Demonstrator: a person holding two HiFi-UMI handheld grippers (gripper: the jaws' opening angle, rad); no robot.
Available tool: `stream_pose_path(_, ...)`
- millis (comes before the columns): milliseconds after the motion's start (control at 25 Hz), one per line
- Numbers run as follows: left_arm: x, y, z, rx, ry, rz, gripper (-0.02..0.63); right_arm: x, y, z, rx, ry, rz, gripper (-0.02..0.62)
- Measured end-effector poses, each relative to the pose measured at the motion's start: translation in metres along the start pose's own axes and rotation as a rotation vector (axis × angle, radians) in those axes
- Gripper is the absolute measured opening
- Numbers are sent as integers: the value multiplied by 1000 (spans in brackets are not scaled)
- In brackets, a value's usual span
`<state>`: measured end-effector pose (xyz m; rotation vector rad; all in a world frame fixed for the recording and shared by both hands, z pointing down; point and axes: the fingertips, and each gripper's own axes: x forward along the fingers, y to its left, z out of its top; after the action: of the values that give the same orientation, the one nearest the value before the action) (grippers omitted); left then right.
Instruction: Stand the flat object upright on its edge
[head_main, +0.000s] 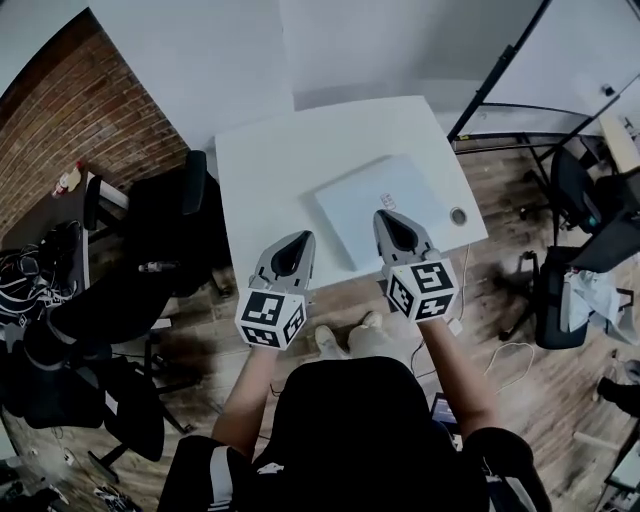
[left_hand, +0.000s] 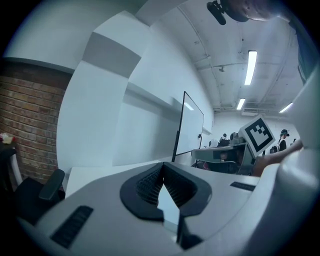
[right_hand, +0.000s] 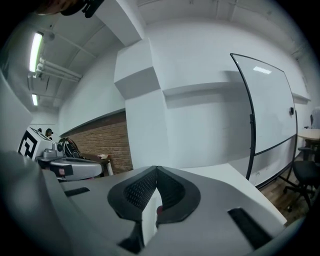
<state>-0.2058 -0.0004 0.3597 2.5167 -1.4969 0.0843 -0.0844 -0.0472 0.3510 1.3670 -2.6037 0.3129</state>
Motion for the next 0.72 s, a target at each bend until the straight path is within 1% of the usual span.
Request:
stream_pose_path(160, 26, -16, -12, 19, 36, -52, 12, -11, -22, -16, 32, 19, -24, 40)
stream_pose_path(320, 46, -33, -30, -12, 75, -98, 12, -23, -45, -41, 73, 65, -60, 40)
stream_pose_path(600, 78, -53, -74, -39, 175, -134, 12, -34, -86, -88, 154, 145, -95, 40)
stream_pose_path(720, 92, -60, -91, -24, 221, -155, 12, -38, -101, -110, 192, 177, -106, 40)
